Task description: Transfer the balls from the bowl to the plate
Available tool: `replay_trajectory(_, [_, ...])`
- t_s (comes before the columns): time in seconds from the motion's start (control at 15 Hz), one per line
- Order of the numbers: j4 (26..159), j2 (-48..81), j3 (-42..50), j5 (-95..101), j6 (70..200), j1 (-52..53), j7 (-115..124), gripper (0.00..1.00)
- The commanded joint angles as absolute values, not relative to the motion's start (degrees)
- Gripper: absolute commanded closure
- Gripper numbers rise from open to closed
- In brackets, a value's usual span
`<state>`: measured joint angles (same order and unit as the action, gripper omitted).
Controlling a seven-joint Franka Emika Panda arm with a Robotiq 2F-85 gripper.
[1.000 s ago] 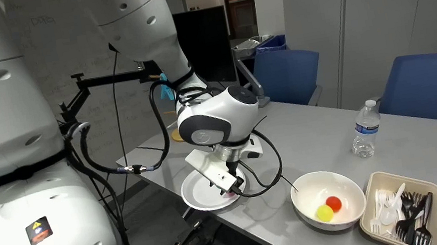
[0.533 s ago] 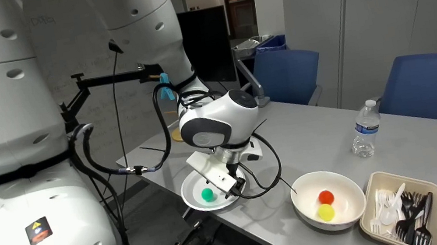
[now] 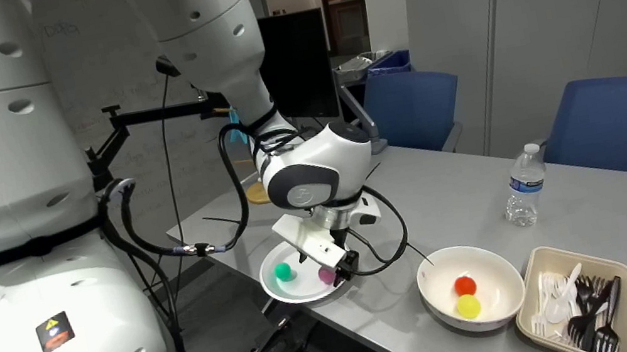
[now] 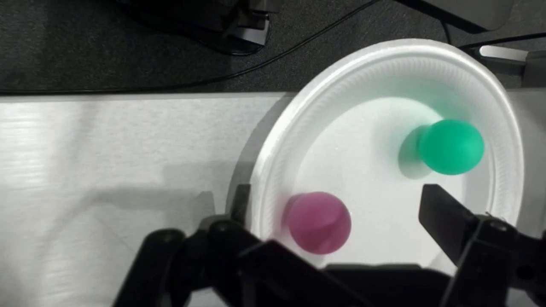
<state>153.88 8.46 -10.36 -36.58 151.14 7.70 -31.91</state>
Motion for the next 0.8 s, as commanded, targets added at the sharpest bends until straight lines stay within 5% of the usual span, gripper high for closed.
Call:
replay_trajectory(0.0, [153.45, 4.36, -8.87, -23.34, 147.49, 7.04, -22.13, 0.0])
replay_trajectory(0.73, [141.89, 1.33, -4.32, -0.36, 139.73, 4.26, -8.15, 0.0])
